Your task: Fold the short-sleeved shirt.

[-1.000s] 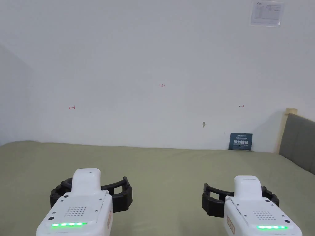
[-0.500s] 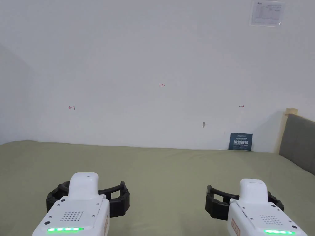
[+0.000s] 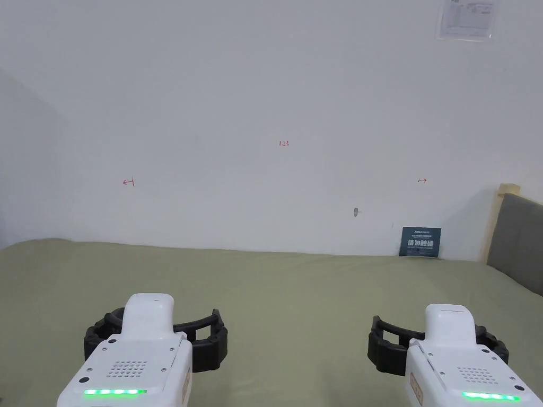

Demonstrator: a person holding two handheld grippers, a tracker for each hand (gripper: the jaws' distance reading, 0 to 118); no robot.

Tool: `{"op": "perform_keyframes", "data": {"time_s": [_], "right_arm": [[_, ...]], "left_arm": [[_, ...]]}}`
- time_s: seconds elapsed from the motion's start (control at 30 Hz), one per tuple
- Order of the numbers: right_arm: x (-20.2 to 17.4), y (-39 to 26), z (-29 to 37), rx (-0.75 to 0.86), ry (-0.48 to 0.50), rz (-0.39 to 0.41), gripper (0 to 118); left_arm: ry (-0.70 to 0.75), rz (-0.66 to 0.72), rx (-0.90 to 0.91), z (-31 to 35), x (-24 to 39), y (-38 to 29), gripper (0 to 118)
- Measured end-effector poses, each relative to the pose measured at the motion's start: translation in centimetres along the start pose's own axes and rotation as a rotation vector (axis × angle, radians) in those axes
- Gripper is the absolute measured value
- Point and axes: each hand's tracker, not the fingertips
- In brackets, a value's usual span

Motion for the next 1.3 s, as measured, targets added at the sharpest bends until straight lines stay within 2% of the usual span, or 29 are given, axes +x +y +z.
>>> {"op": "perform_keyframes", "data": {"time_s": [0.17,0.27,0.3,0.37,0.4,0.53,0.67,0.8,0.93,1.1,1.3], "right_arm": [[0.4,0.2,0.0,0.008,-0.014,-0.037,118],[0.8,0.4,-0.4,-0.012,-0.060,-0.068,118],[1.0,0.4,-0.7,-0.041,-0.058,-0.082,118],[1.5,0.2,-1.1,-0.103,0.019,-0.109,118],[1.7,0.1,-1.0,-0.105,0.042,-0.101,118],[1.5,-0.1,-0.6,-0.075,0.017,-0.046,118],[1.6,0.1,-0.1,-0.060,0.062,-0.027,118],[1.2,0.4,0.3,-0.061,0.073,0.032,118],[0.7,1.0,0.4,-0.111,0.042,0.011,118],[1.0,1.5,0.2,-0.131,0.098,-0.037,118],[1.2,2.2,0.3,-0.134,0.096,-0.072,118]], "left_arm": [[-0.009,-0.006,0.007,0.1,0.3,0.2,118],[-0.009,0.001,0.019,0.3,0.2,0.4,118],[-0.009,0.004,0.021,0.2,0.2,0.5,118],[-0.012,0.007,0.018,0.2,0.2,0.7,118],[-0.010,0.006,0.016,0.1,0.2,0.7,118],[-0.003,-0.014,0.015,0.1,0.3,0.7,118],[-0.011,-0.007,0.007,0.3,0.2,0.6,118],[-0.003,0.006,-0.011,0.1,-0.1,0.5,118],[0.004,-0.009,-0.017,0.0,-0.1,0.5,118],[0.004,-0.003,-0.012,0.0,-0.2,0.7,118],[0.009,0.011,-0.013,-0.1,-0.5,0.9,118]]}}
